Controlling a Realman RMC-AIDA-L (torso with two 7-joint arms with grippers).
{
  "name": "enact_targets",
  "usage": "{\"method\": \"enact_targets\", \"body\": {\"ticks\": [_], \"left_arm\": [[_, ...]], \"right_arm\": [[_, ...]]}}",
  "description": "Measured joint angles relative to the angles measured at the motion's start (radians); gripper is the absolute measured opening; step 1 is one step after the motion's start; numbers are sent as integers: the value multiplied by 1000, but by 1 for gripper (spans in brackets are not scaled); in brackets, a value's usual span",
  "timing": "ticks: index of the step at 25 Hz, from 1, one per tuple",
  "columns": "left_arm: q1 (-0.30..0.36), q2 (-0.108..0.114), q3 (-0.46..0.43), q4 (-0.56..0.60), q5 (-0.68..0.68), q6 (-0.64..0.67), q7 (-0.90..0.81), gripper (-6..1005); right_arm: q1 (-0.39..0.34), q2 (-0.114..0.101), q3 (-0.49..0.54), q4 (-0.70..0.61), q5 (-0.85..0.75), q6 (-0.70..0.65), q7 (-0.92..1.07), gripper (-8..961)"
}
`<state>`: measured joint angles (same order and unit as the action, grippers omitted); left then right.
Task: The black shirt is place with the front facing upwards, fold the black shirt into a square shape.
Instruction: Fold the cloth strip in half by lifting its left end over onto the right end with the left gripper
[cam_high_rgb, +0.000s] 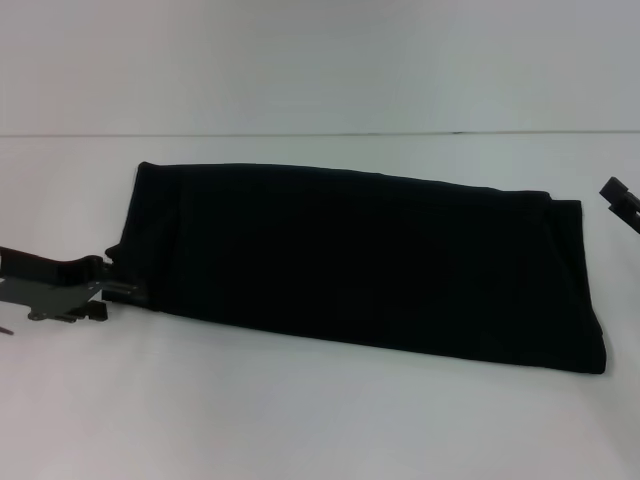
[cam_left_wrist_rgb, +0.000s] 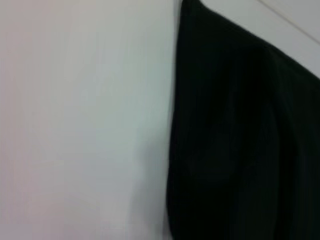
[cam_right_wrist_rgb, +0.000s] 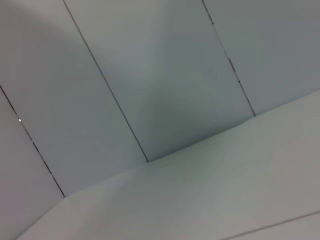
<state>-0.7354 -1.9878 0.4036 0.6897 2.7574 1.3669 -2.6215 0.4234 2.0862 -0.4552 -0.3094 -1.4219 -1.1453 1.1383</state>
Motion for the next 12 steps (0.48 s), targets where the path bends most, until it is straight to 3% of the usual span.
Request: {"method": "enact_targets", "body": {"ticks": [12], "left_arm": [[-14, -5, 40, -8, 24, -37, -51, 661]], "right_arm": [[-1, 0, -1, 20, 3, 1, -16, 886]]}}
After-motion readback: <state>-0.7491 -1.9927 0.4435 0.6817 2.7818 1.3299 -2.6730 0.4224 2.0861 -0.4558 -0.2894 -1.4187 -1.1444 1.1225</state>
